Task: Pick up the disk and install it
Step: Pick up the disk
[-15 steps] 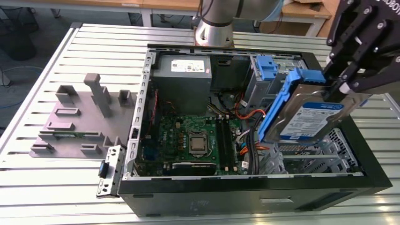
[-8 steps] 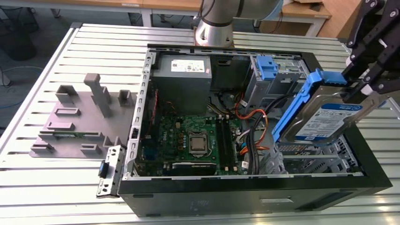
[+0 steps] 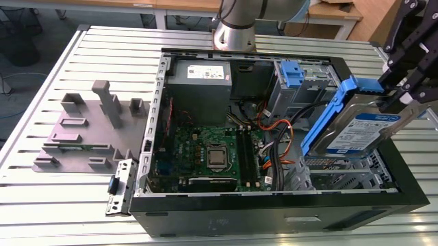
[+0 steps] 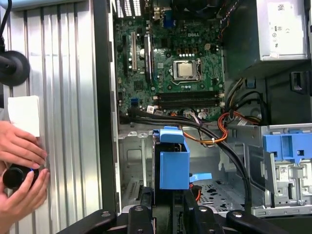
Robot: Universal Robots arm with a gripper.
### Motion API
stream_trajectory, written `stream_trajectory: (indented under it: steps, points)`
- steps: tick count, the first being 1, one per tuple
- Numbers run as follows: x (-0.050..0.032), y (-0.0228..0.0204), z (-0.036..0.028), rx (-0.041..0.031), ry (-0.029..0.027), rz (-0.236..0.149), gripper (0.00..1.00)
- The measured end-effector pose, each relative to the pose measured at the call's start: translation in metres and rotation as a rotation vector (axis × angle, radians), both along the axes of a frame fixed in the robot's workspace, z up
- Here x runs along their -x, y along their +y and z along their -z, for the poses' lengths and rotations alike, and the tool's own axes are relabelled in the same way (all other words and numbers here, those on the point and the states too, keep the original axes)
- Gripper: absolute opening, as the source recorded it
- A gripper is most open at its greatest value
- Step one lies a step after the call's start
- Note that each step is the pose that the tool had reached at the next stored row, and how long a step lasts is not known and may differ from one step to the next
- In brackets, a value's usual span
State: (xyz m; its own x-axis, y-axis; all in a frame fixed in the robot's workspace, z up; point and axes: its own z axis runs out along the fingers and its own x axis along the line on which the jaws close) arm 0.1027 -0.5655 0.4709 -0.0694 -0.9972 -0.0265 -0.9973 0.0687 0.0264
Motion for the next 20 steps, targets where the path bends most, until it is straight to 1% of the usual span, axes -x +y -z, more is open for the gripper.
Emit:
stream_trajectory:
  steps: [3,8,12,15,17,20]
  points:
    - [-0.0059,0.0,0.0006,-0.0002,0.0008,-0.003,0.35]
    - [-0.0104,-0.0002,0.0023,0.0001,0.0011,-0.02,0.35]
    - [-0.0107,-0.0013,0.0038,0.0002,0.0013,-0.031,0.35]
    - [-0.0108,-0.0016,0.0048,0.0002,0.0013,-0.056,0.35]
    - [-0.0109,-0.0026,0.0053,0.0001,0.0013,-0.064,0.35]
    - [-0.0109,-0.0057,0.006,0.0001,0.0013,-0.066,0.35]
